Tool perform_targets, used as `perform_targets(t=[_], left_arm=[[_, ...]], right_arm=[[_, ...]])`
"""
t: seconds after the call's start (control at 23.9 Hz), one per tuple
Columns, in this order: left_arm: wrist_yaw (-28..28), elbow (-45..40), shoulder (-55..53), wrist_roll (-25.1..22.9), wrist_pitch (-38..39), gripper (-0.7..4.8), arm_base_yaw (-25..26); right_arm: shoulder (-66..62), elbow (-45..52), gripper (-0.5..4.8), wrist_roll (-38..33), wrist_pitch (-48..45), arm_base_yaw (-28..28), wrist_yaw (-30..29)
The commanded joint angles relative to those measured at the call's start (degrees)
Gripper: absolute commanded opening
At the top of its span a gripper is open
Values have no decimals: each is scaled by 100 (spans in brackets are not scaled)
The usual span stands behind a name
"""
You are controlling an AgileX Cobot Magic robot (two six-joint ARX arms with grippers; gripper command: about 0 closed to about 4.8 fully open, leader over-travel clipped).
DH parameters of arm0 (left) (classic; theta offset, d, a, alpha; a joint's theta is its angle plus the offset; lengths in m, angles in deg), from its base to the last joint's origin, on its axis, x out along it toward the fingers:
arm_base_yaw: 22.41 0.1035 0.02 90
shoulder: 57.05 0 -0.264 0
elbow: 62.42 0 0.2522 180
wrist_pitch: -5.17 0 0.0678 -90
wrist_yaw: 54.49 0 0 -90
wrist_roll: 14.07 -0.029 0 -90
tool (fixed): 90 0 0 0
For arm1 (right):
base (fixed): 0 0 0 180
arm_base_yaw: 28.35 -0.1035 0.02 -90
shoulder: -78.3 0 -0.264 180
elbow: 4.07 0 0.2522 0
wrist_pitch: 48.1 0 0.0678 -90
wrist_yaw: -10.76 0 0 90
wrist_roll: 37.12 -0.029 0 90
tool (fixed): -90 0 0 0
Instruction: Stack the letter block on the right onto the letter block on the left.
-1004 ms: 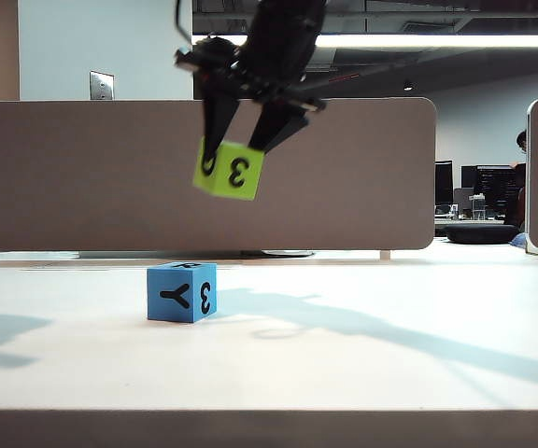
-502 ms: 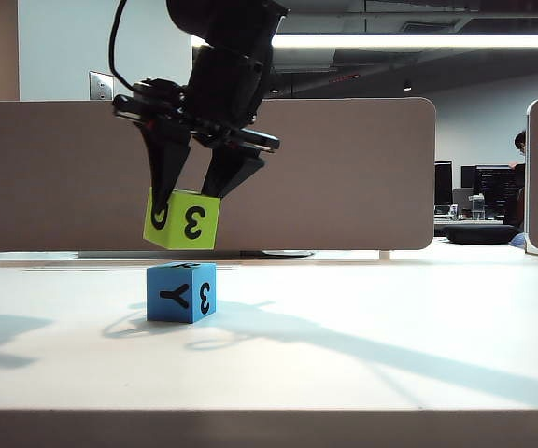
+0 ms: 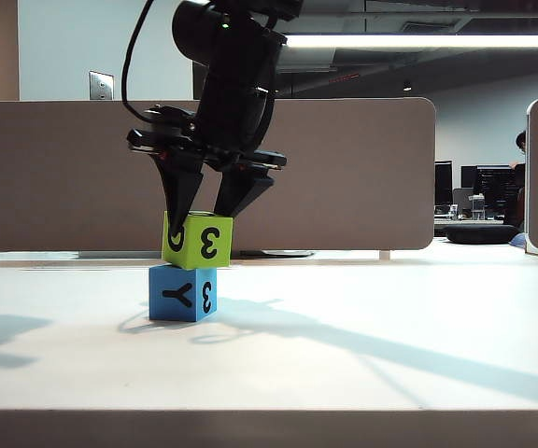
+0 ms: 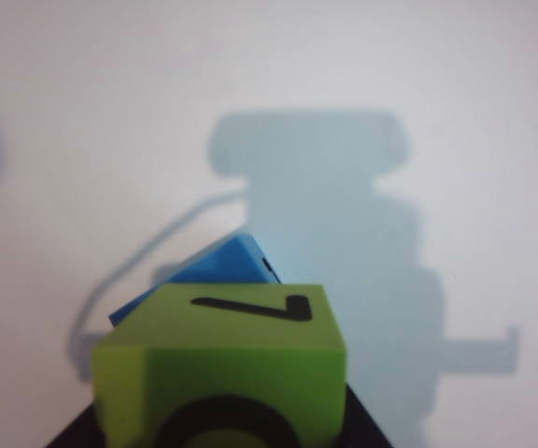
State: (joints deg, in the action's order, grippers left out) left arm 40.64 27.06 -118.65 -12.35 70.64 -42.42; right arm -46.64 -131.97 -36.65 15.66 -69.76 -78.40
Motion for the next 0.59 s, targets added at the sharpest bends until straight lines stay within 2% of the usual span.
perform_targets(t=[0.04,0.25,0.29,0.42,0.5,0.59], left_arm=[[4,17,15,-24,-37,-6,-9],[4,20,15,-24,-35,-6,-7],[4,20,15,-24,-37,-6,-9],[4,17,15,-26,-35,-6,-9],[4,20,15,-26,-35,-6,-7],[4,20,15,-26,-35,-6,-9]], right_arm=[[15,-33,247,22,-166,7,22],[15,-33,247,20,-205,-59,-101],[13,-31,266,20,-254,-63,-116],[-9,-31,366,17,-295,-70,-175],[-7,-31,393,17,-295,-61,-210],[-4,-33,393,17,-293,-61,-210]])
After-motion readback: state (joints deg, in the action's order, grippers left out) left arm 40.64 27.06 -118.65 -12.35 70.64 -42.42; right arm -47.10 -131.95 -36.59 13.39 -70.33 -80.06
